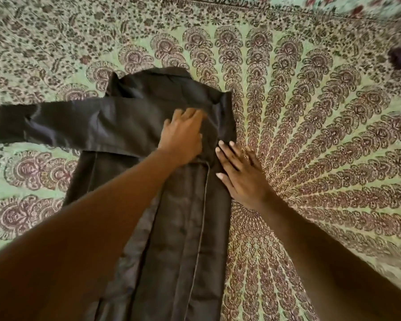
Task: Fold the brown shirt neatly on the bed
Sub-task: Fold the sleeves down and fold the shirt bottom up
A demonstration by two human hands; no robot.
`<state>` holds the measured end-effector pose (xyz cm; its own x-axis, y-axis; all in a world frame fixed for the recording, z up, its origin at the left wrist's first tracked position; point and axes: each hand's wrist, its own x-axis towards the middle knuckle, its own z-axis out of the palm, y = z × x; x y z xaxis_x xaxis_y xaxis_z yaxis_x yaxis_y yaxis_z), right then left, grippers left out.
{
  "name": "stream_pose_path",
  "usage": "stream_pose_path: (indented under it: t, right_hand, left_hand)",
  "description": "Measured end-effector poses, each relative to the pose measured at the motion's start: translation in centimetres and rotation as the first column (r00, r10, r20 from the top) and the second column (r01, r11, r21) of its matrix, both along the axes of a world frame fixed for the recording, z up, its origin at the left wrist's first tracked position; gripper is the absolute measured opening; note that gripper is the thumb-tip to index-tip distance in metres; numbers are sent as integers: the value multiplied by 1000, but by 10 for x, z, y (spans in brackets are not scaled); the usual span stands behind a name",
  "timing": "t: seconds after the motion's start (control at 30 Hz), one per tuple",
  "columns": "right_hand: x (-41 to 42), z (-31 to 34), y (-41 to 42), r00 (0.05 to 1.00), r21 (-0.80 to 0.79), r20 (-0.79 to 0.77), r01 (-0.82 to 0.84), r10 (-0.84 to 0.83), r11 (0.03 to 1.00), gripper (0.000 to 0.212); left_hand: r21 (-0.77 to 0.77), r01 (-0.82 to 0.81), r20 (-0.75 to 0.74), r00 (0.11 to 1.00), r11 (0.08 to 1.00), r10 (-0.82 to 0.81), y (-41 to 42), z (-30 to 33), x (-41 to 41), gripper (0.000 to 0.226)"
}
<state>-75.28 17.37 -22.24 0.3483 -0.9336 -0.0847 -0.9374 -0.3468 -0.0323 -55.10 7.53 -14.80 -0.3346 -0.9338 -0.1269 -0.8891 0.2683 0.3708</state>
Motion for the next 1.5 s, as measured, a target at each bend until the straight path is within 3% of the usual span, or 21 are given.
stream_pose_path:
  t: [0.17,0.23,0.37,0.5,0.57,0.63,0.7,0.8,0.9,0.97,1.17,1.3,1.43,1.5]
  right_hand:
    - [-1,-5,0,999,-18,42,27,-26,999,62]
    - [-2,-6,1,999,-12,35,36,-36,999,61]
    - [-2,-5,0,999,-20,30,34,-33,999,61]
    - [-1,-5,0,999,-7,10,30,-30,1000,63]
    - [-2,-5,0,1000,-9,10,20,-20,1000,63]
    - [-2,-5,1,1000,-22,14,9,-8,1000,63]
    - [-2,-4,2,1000,-29,19,4,-4,1000,61]
    - [-3,-3,2,999,-20,30,12,-12,1000,60]
    - [-5,-2,1,999,-14,30,22,-22,1000,62]
    - [-6,-2,1,999,-13,39,28,-28,1000,65]
    - [-8,-1,0,997,13,68,18,-19,1000,68]
    - [-8,-1,-1,996,28,84,26,-28,999,66]
    - [-9,-1,-1,996,30,94,4,-7,1000,64]
    - [-10,-1,-1,996,31,90,1,-4,1000,64]
  left_hand:
    - [85,-13,132,991,996,2,-67,-16,-8,66]
    - [71,-12,174,985,997,-1,-73,-19,-7,57]
    - [30,-15,252,968,999,7,-72,-16,5,18]
    - [63,-19,341,940,998,-4,-64,-5,6,21]
    - [69,16,272,962,998,-34,-65,3,-4,36]
    - [144,-4,43,999,990,-2,-72,10,-22,51]
    - [246,-73,-145,983,967,111,-81,13,-44,48]
    - [364,-150,-182,956,919,228,-101,1,-77,47]
    - [387,-132,-285,924,913,254,-117,-13,-93,25]
    - [391,-120,-302,920,913,250,-123,-17,-98,26]
    - [341,-134,-236,946,930,223,-129,-35,-93,25]
    - [154,-90,-225,966,984,124,-122,-45,-97,15]
    - [-57,195,14,981,979,-194,-120,-49,-103,12]
    - [-122,272,158,955,954,-252,-120,-53,-106,16]
